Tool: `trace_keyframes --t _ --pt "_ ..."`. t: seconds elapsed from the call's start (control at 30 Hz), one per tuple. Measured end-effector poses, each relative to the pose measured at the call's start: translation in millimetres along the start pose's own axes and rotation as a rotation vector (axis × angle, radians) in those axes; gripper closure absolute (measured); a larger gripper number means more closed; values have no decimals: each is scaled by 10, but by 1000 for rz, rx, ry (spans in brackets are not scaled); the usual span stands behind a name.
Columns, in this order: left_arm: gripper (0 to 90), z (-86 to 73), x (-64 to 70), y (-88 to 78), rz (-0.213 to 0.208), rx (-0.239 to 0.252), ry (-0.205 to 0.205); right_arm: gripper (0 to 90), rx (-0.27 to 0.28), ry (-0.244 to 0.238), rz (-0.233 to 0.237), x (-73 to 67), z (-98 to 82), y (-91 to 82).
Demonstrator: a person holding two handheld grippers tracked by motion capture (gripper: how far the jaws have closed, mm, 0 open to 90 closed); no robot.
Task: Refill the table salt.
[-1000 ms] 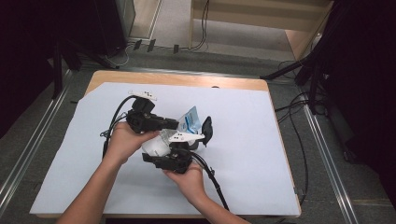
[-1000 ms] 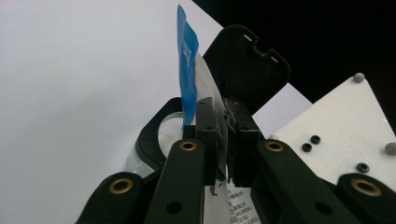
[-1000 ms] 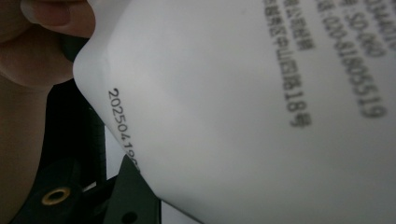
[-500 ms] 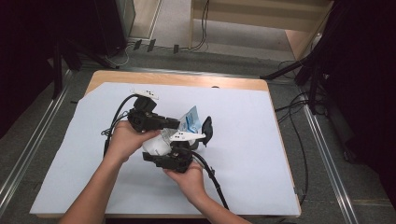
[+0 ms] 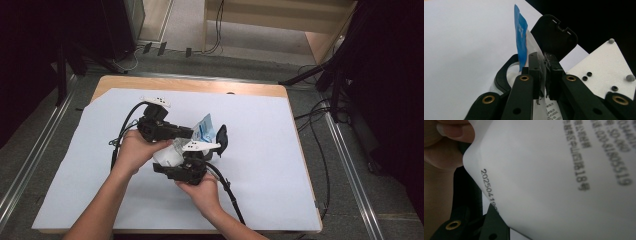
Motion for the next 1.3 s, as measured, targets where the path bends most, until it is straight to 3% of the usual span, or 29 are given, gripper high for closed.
trace_keyframes --t 0.53,1.3 --pt "853 31 34 -47 -6 24 -1 605 9 2 17 -28 36 1" --pt "852 22 44 -21 -5 15 6 602 2 -3 13 -20 24 5"
Point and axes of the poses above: each handheld gripper's, and its own axes: y roughly forward along the jaws, z roughly out of its top, x roughly to its right, the point moved 9 cm from there along y, roughly forward along the jaws, and after that the axes turned 9 degrees about -y, right-handed, at the moved point
